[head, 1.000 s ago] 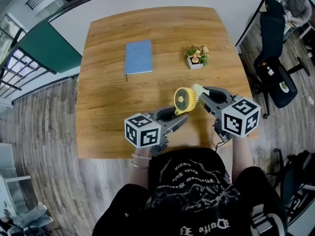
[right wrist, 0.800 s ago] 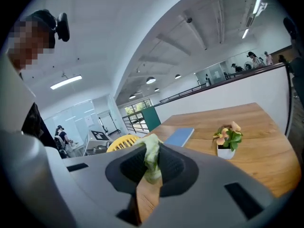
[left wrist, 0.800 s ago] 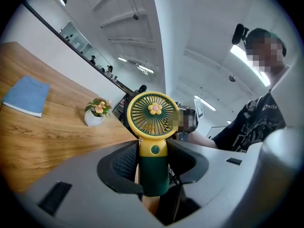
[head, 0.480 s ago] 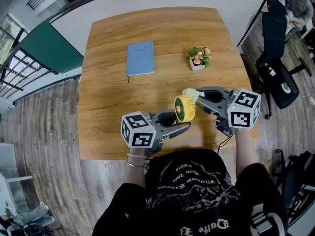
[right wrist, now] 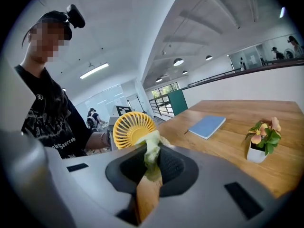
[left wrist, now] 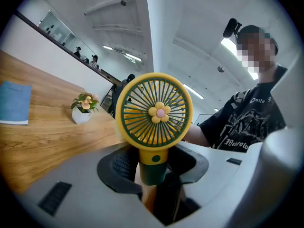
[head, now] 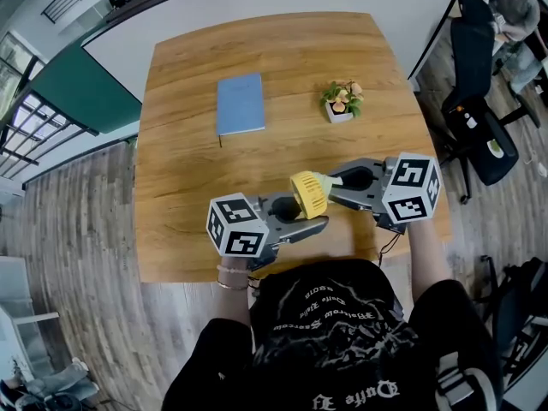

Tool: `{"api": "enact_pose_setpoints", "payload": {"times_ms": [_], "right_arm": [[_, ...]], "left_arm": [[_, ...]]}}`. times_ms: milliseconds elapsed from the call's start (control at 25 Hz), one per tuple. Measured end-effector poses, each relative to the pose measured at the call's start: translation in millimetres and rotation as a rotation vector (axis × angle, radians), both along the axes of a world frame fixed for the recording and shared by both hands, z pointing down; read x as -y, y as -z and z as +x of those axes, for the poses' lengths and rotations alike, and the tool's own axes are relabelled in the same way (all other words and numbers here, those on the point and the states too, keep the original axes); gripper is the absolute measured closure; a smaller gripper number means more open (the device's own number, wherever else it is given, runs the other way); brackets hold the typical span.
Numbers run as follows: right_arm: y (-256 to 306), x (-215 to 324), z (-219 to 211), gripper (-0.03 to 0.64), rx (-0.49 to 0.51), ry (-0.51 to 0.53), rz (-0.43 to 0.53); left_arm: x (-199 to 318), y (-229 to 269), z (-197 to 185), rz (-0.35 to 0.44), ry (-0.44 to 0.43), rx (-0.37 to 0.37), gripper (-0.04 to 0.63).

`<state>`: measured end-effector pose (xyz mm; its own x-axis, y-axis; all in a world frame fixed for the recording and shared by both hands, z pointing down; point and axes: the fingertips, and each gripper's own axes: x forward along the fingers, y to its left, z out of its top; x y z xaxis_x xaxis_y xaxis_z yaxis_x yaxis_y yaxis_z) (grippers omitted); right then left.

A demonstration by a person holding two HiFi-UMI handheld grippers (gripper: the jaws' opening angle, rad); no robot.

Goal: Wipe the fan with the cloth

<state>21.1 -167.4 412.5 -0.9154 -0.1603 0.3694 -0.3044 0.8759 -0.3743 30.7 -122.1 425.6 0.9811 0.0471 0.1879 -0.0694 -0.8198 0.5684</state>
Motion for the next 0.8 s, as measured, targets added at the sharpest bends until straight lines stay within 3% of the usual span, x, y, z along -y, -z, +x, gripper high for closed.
{"api": "enact_pose_setpoints", "payload": {"times_ms": [200,560,800], "right_arm": [[-4,-14,-4,0.563,-0.028,0.084,0.003],[4,-37,-10,0.562,0.055,0.158,0.021],[17,-37,-8,0.563,0.098,0.133,0.061]], "left_arm": [[-2,-2,-4,-0.001,-0.001,0.007,0.397],[0,-3,-12,-0.017,0.005,-0.002,0.397],[-1,-15,-16,0.061,-0.026,0.149,0.397]]}}
